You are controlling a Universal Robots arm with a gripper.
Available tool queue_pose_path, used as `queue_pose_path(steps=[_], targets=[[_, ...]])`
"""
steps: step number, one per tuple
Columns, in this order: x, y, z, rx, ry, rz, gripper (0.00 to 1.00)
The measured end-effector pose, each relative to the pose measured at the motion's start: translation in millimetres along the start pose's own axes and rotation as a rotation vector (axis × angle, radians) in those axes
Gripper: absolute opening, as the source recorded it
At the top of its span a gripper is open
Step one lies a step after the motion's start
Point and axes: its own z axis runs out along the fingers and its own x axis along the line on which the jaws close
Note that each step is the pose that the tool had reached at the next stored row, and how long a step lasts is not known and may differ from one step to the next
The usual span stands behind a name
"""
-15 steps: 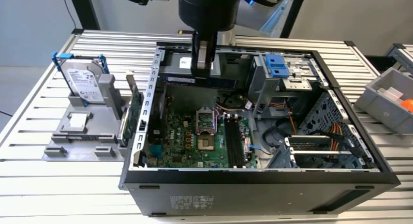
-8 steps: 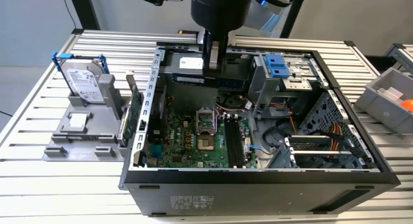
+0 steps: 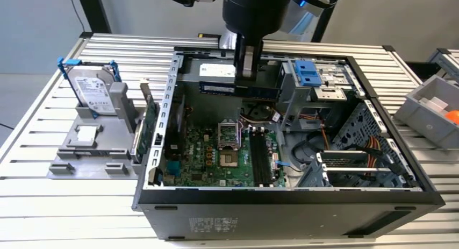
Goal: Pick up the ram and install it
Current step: 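Pick up the ram and move it above insertion slot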
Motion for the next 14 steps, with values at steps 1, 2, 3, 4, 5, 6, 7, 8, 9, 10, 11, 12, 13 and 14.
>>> queue_pose_path(steps=[1, 2, 3, 4, 5, 6, 7, 8, 9, 10, 11, 12, 13, 14], targets=[[-0.1, -0.9, 0.1, 0.0, -0.0001, 0.0, 0.0], [-0.2, -1.8, 0.0, 0.0, -0.0001, 0.0, 0.0], [-0.3, -2.7, 0.0, 0.0, 0.0, 0.0, 0.0], [-0.5, -3.5, 0.0, 0.0, -0.0001, 0.0, 0.0], [-0.7, -5.3, 0.0, 0.0, 0.0, 0.0, 0.0], [-0.8, -6.1, 0.0, 0.0, 0.0, 0.0, 0.0], [-0.9, -6.9, 0.0, 0.0, 0.0, 0.0, 0.0], [-1.0, -7.7, 0.1, 0.0, -0.0001, 0.0, 0.0], [-1.1, -8.4, 0.0, 0.0, -0.0001, 0.0, 0.0], [-1.2, -9.1, 0.0, 0.0, 0.0, 0.0, 0.0], [-1.3, -9.7, 0.0, 0.0, -0.0001, 0.0, 0.0], [-1.4, -10.3, 0.0, 0.0, 0.0, 0.0, 0.0], [-1.4, -10.9, 0.1, 0.0, -0.0001, 0.0, 0.0], [-1.5, -11.4, 0.0, 0.0, -0.0001, 0.0, 0.0]])
